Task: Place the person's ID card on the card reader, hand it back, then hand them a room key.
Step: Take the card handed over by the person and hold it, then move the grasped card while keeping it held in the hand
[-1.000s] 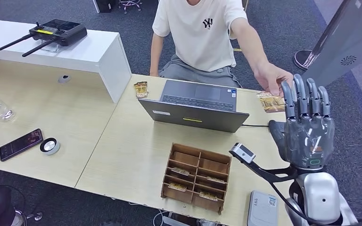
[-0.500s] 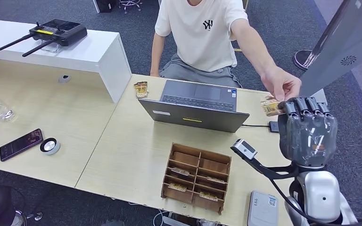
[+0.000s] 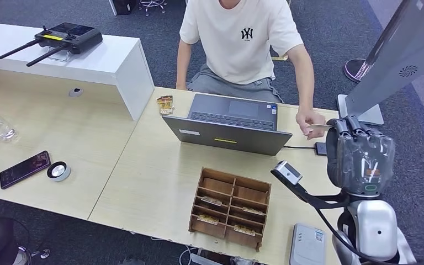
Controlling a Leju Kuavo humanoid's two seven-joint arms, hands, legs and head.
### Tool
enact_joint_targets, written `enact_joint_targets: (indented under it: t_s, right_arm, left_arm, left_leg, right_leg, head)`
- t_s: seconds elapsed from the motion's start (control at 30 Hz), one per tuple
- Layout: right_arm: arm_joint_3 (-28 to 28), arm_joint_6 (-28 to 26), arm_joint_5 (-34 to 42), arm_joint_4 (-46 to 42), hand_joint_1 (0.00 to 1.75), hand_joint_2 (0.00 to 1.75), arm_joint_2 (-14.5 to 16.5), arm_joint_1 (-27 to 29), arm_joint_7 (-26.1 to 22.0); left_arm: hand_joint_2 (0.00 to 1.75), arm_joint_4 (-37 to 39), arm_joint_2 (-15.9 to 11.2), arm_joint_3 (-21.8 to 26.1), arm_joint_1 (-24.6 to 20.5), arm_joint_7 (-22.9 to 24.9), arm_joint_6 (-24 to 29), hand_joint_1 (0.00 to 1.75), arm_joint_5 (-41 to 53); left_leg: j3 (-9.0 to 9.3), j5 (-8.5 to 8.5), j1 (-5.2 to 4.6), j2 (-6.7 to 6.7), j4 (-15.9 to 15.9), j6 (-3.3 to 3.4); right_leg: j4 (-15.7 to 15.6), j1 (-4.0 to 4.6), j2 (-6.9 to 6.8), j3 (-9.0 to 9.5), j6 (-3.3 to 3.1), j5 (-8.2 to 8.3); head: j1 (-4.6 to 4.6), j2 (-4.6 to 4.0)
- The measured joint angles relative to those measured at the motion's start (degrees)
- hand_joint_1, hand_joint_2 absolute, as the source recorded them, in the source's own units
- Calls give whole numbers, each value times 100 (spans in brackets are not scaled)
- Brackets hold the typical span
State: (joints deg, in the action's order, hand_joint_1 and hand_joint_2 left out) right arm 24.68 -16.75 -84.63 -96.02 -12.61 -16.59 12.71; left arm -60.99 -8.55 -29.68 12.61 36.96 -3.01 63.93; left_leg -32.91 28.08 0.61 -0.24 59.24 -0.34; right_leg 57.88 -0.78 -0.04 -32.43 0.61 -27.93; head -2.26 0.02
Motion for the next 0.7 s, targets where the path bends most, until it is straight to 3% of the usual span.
enact_joint_targets:
  t_s: [0.3,0.7]
  right_arm:
    - [-401,3,1137,-358,175,175,538,417,-92]
    - [-1018,-581,3233,-1544,175,175,1162,1296,-576]
  left_arm:
    - [0,-294,6,186,222,-93,-174,0,278]
    - [0,-665,95,539,554,-170,-272,0,440]
  left_leg:
    - [0,0,1,0,-1,0]
    - [-1,1,0,0,-1,1]
  right_leg:
    - [0,1,0,-1,0,-2]
    - [-1,0,-1,-3,-1,-4]
  head:
    - [0,0]
    - [1,0]
